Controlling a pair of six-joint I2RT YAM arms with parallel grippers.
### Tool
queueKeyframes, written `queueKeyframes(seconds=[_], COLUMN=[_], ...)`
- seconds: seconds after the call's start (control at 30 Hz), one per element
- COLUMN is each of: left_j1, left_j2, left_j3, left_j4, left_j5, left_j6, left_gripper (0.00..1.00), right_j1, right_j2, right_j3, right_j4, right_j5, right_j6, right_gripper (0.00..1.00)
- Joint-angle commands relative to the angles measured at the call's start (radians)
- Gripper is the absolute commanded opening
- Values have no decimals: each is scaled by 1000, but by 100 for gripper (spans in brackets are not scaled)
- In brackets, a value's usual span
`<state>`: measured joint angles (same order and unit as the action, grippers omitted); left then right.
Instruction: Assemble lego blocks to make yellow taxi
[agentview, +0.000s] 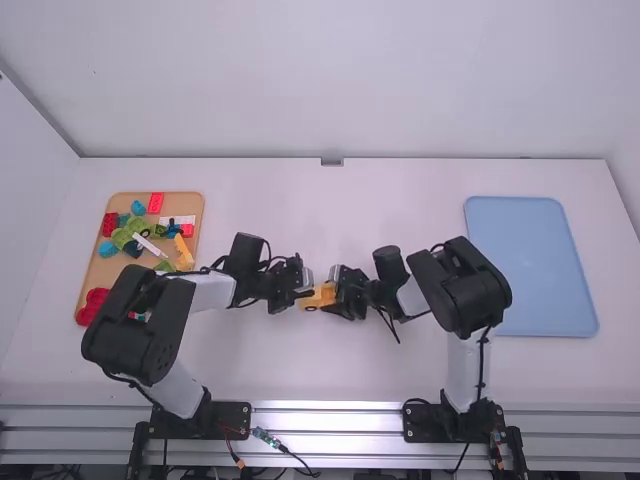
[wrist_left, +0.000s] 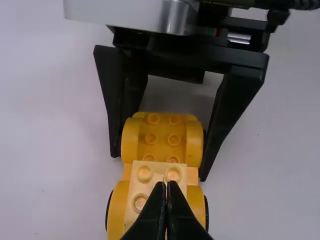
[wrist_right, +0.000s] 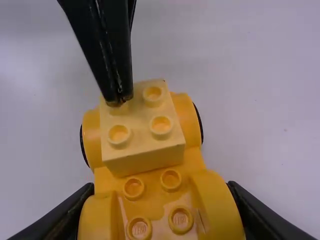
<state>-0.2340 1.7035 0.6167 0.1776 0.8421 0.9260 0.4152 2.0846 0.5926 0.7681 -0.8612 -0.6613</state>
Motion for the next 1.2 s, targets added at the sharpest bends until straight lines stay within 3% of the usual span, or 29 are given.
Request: queueKeyframes(seconds=[0.0,0.67,1.17], left_j1=[-2,-2,-2], left_j2=[11,90,90], left_j3=[-15,-14,31], left_j4=[-8,-38,-146], left_j5=[-29,-141,-314], left_j6=[-21,-56,-134], left_gripper=[2,2,2], right_j1=[5,4,3], right_j2=[24,24,24], right_j3=[-23,-23,-23], right_j4=[-32,-32,-32], right_j5=[47,48,55], right_j6=[29,29,29], right_gripper=[62,62,62])
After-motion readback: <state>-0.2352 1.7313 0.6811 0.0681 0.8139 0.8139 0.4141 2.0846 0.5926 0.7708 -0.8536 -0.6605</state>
